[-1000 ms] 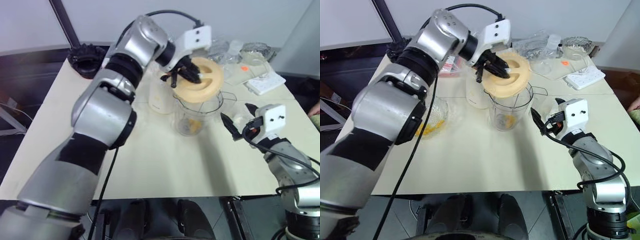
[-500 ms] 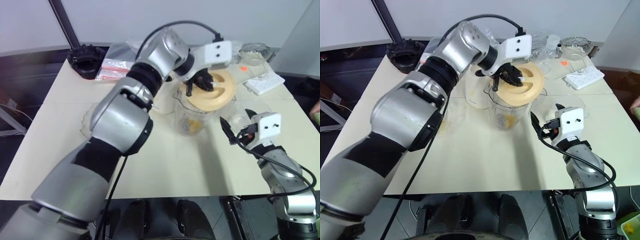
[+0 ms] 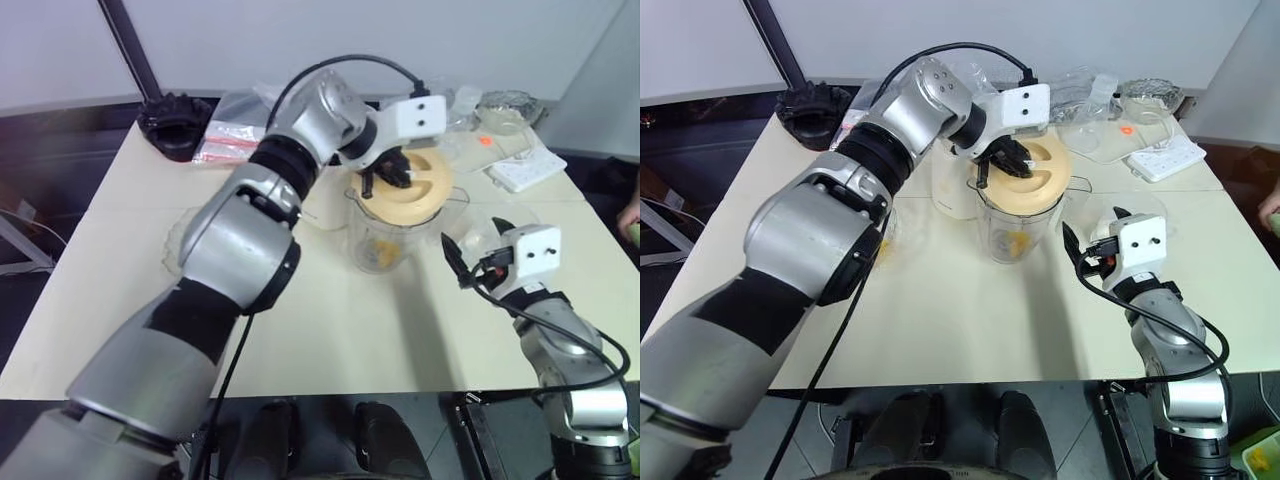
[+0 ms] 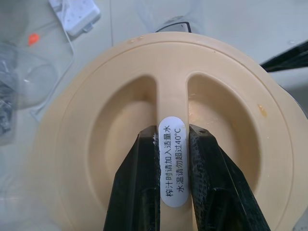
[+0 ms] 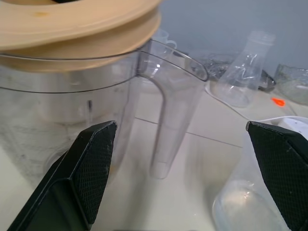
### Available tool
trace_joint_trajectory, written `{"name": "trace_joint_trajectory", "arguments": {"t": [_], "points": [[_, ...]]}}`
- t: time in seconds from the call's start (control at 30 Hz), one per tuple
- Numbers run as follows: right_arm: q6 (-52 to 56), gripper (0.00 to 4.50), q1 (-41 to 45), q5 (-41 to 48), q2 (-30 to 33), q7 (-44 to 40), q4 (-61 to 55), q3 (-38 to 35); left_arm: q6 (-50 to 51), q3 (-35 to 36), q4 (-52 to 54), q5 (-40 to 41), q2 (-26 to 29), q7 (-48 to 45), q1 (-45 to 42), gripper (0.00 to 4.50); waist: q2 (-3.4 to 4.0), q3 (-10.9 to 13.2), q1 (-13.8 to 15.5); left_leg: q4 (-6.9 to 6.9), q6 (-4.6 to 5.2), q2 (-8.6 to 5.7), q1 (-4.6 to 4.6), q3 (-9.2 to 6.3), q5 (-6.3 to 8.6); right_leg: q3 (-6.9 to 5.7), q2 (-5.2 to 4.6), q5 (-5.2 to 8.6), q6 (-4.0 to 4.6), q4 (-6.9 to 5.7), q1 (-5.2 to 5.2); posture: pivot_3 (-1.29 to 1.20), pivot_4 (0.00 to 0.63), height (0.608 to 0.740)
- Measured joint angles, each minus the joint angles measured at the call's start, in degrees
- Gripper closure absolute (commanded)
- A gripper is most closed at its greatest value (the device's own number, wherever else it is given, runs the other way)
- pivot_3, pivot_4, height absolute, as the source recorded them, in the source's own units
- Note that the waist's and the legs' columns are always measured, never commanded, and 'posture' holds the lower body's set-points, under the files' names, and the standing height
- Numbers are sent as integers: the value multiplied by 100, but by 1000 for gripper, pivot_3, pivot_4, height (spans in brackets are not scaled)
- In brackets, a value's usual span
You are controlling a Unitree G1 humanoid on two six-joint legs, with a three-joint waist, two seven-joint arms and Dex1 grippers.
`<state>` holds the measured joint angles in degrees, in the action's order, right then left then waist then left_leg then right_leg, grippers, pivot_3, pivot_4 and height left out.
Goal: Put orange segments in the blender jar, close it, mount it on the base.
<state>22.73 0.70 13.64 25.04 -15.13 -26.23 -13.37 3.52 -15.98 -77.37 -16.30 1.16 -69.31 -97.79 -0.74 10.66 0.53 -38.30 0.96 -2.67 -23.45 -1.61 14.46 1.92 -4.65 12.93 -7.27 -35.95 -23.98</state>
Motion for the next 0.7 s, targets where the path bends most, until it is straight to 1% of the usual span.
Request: {"name": "trace_joint_trajectory", "arguments": {"t": [0.23,0.3,0.57,0.7], "points": [[-180,0,415,-298,-158,67,554,372,293,-8,-14,-60,54,-583,-69,4283,1,-1,-44,3,0,1,4,1,0,0,0,0,0,-3,0,0,150,740],[-240,0,494,-350,-199,69,677,404,314,-6,-28,-100,58,-622,58,4283,0,-1,-50,3,0,1,4,0,0,1,0,0,0,-5,-1,0,150,740],[-458,0,634,-447,-329,70,1071,452,238,61,-20,-104,83,-554,102,4283,-1,-2,-90,3,0,0,6,-1,0,1,0,0,0,-6,2,0,150,740],[-591,0,794,-530,-365,63,1398,533,219,61,31,-106,93,-564,169,4283,0,-3,-123,4,0,0,20,-2,0,1,0,0,0,-4,19,0,150,740]]}}
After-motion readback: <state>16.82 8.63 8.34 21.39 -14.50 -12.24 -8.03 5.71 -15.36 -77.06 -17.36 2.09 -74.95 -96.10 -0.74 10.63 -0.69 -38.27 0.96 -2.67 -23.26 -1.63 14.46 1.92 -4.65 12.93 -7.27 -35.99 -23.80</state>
